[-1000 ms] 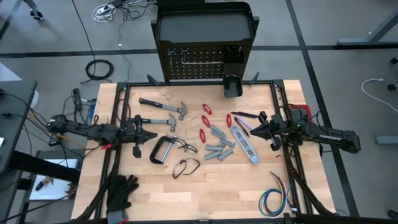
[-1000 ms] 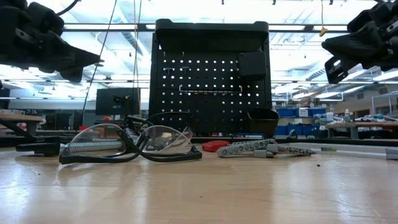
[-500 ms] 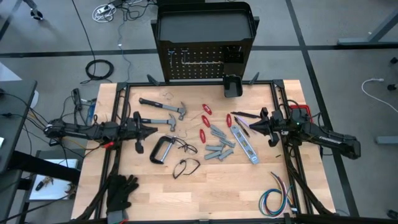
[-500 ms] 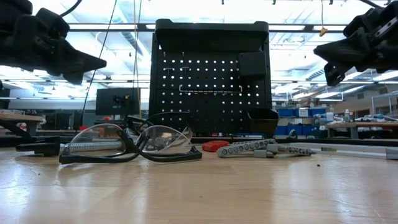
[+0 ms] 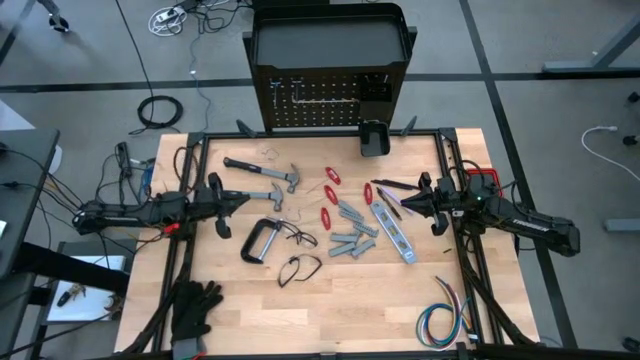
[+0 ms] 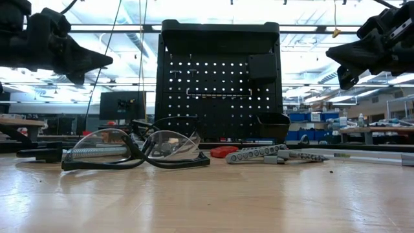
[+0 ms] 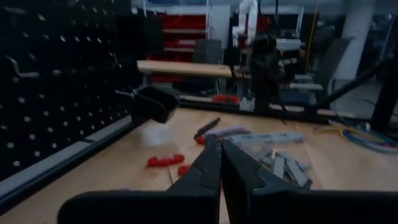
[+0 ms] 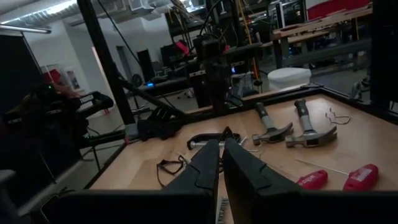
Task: Hang tools onto peg board
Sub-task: Return to Home Position
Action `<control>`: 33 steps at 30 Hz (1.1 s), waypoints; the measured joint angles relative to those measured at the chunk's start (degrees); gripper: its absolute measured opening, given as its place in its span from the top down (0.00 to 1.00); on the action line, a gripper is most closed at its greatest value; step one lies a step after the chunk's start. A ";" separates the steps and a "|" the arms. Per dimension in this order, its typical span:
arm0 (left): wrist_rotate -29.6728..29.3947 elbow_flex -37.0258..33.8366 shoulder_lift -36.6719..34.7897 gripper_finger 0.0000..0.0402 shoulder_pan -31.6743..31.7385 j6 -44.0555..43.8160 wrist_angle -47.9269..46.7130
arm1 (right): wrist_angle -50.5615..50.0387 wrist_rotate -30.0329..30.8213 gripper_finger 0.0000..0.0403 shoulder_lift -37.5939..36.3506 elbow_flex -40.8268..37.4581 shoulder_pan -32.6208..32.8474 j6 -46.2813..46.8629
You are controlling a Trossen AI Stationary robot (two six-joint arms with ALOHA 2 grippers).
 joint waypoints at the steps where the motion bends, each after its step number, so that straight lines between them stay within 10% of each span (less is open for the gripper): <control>1: -0.01 0.00 -0.56 0.98 0.32 0.01 0.07 | 0.01 0.00 0.92 0.00 0.00 0.00 0.00; 33: 0.01 0.00 -0.51 0.98 0.89 -0.01 4.85 | 0.43 0.12 0.92 0.04 0.00 0.01 -0.01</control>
